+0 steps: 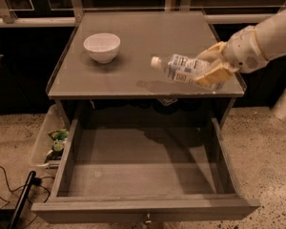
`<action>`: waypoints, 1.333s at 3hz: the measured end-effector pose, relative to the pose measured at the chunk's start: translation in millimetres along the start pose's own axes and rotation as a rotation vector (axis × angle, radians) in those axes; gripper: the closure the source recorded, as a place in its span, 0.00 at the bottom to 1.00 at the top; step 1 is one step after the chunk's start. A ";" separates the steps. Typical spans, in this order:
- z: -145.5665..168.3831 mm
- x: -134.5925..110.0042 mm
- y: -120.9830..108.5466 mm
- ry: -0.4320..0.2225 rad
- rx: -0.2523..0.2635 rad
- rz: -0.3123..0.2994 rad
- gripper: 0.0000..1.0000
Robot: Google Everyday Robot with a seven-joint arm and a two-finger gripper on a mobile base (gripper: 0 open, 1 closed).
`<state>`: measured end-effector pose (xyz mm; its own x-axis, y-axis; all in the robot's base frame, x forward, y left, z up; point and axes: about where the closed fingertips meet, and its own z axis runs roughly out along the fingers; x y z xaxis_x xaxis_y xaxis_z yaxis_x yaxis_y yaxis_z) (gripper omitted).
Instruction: Place blue plastic bottle into top drawer
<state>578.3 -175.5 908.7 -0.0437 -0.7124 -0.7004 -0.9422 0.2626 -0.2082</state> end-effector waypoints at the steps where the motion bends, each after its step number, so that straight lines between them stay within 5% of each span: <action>1: -20.0 15.6 35.9 0.043 0.099 -0.004 1.00; 2: -1.3 46.0 65.7 0.090 0.145 0.043 1.00; 3: 28.7 83.9 108.7 0.143 0.105 0.106 1.00; 4: 36.6 90.9 119.1 0.153 0.082 0.114 1.00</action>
Offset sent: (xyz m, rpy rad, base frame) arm -0.1211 -0.0090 -0.1615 -0.1380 0.0905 -0.2157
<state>474.3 -185.2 795.2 -0.2046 -0.7640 -0.6119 -0.8981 0.3951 -0.1930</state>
